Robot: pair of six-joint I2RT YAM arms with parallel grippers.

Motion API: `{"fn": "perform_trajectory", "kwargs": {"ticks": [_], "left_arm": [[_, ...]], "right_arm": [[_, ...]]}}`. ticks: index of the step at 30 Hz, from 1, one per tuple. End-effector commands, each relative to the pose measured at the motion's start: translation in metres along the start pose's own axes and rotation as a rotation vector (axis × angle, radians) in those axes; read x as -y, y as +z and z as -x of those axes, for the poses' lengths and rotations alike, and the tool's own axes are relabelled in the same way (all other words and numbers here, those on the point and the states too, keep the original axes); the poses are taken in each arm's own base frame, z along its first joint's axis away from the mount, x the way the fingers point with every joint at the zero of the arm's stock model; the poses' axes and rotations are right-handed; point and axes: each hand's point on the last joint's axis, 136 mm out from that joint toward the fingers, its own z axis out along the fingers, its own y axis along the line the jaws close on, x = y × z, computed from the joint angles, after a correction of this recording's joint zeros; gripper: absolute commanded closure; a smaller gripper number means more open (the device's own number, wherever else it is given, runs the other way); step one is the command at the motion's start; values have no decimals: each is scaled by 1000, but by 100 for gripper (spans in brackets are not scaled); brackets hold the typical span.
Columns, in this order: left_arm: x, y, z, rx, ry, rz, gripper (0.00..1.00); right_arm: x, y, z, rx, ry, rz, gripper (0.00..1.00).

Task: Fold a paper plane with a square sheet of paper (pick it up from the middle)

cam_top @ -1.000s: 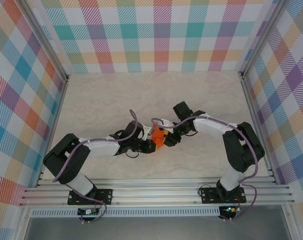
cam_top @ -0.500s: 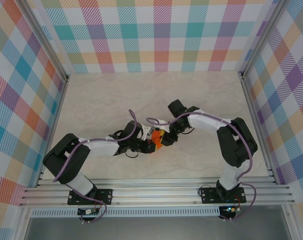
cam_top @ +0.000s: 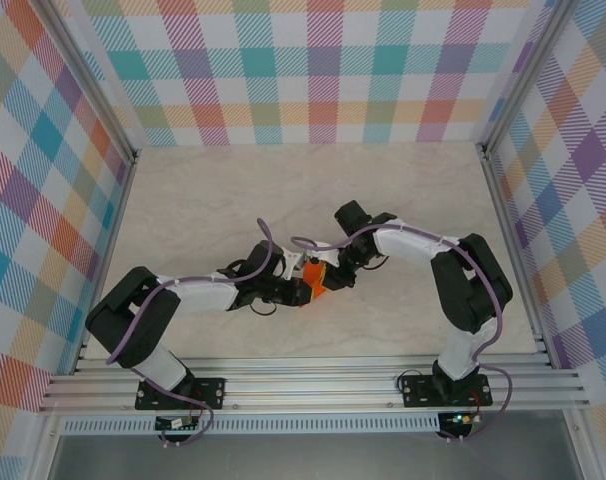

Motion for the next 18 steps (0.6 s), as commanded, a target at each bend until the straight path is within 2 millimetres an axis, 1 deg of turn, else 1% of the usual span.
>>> {"fn": "perform_trajectory", "kwargs": {"ticks": [1,4,10,13,18], "left_arm": [[-4,-5,0,2,-4,10,86],[-8,-5,0,1,-17,28,80],[-16,-9,1,8,-41,46,77],[-19,-12,2,15,-45,38,78],[-17,-12,1,-2,-28,22,82]], "right_arm": [[-3,1,8,11,1,35,86],[-1,3,8,-10,25,56,88],[2,5,8,-23,47,70,89],[3,6,9,-28,54,76,88],[7,8,9,-38,61,75,88]]}}
